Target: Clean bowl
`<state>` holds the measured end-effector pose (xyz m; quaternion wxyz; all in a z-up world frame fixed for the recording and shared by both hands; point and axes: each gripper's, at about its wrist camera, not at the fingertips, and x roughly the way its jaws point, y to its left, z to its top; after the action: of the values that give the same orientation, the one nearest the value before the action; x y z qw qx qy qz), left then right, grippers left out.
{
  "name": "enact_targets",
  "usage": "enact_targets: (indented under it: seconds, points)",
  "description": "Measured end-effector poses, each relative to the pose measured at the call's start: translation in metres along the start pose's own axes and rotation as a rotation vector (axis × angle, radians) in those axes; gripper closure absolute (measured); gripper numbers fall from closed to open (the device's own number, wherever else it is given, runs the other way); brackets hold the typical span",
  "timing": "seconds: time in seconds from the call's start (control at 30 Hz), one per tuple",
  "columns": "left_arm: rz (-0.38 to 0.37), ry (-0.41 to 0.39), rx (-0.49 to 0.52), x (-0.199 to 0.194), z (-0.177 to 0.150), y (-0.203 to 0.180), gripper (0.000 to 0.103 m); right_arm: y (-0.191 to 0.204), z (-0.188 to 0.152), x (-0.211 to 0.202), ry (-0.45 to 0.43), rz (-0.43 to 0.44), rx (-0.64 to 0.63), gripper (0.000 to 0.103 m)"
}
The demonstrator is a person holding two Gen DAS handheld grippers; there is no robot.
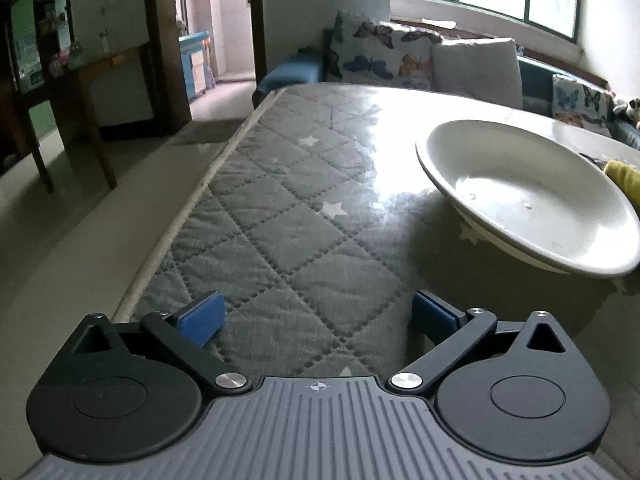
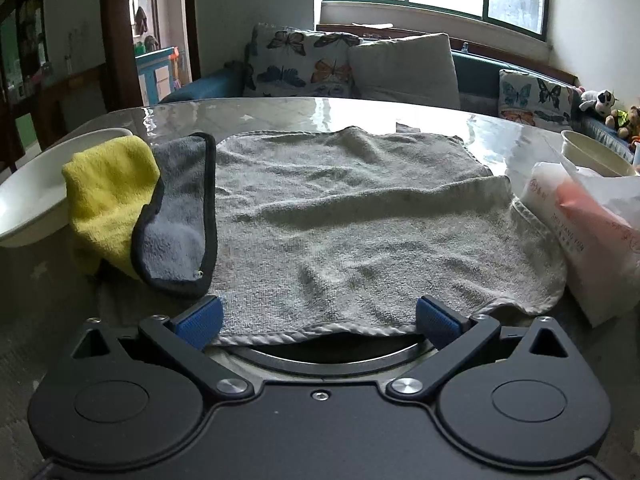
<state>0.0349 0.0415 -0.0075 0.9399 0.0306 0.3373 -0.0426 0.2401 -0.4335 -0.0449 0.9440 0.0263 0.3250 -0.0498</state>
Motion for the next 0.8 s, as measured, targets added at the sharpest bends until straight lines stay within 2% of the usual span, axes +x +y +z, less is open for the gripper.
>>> enact_targets:
  seconds: [0.3,0.8]
  points:
    - [-0.01,-0.019,-0.015,0.003,-0.004,0.001,0.0,0.007,0.007,0.002,0.0,0.005,0.008,0.0]
    - [-0.015,-0.02,-0.023,0.003,-0.004,0.001,0.0,-0.005,0.002,0.002,-0.002,0.01,0.012,0.0]
